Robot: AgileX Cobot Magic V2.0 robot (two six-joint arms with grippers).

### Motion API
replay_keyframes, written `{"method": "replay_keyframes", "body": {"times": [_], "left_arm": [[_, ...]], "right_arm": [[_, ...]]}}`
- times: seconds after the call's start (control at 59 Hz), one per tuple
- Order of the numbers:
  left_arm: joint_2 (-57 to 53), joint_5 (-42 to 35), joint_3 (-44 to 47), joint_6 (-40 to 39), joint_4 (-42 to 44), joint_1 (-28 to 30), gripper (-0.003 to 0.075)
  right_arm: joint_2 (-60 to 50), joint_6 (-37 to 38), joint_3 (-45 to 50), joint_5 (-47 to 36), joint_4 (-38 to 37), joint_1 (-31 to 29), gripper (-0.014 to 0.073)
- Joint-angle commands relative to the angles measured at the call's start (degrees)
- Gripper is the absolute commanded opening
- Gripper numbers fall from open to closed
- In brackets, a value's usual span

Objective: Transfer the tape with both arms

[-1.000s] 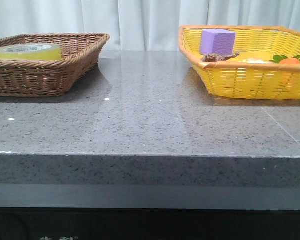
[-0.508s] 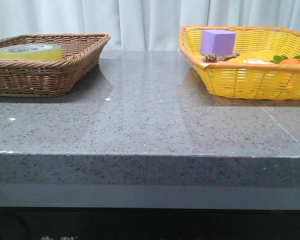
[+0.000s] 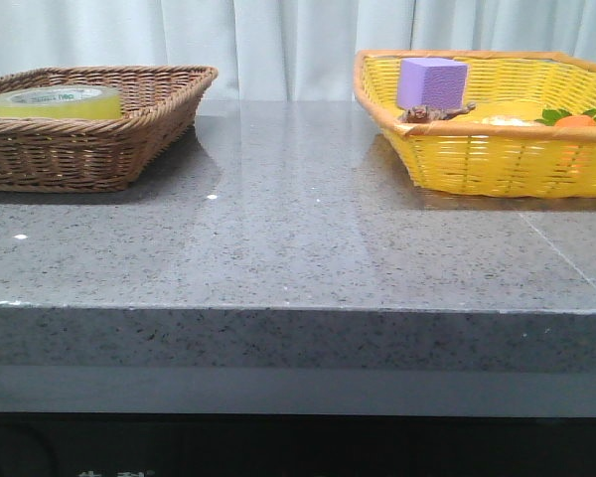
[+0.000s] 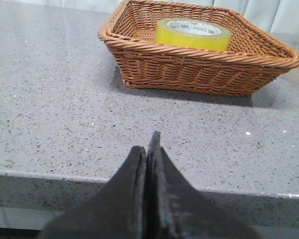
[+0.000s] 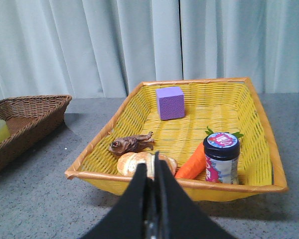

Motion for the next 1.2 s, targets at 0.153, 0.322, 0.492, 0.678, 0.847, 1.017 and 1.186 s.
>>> {"method": "replay_keyframes", "body": {"times": [0.153, 0.322, 0.492, 0.678, 0.847, 1.017, 1.186], "left_arm": [[-1.2, -5.0, 2.3, -0.7, -0.5, 0.1, -0.002], [-1.2, -5.0, 2.3, -0.7, -0.5, 0.1, -0.002], [-1.2, -5.0, 2.3, -0.7, -0.5, 0.1, -0.002], [-1.2, -5.0, 2.3, -0.7, -0.5, 0.1, -0.002], [-1.1, -5.0, 2.3, -0.7, -0.5, 0.1, -0.002], [-1.1, -5.0, 2.3, -0.7, -0.5, 0.1, -0.002], [-1.1, -5.0, 2.3, -0.7, -0.5, 0.1, -0.002]], "right_arm": [[0.5, -0.5, -1.6, -4.7, -0.8, -0.2, -0.009], [0.5, -0.5, -1.6, -4.7, -0.8, -0.2, -0.009], [0.5, -0.5, -1.6, -4.7, -0.8, -0.2, -0.009], [0.5, -0.5, -1.1, -5.1, -2.5, -0.2, -0.009], [-1.3, -0.5, 4.6, -8.5, -4.2, -2.5, -0.009], [-7.0, -0.5, 13.9, -11.2, -2.2, -6.9, -0.009], [-10.0, -0.5, 19.3, -9.7, -2.2, -9.1, -0.009]]}}
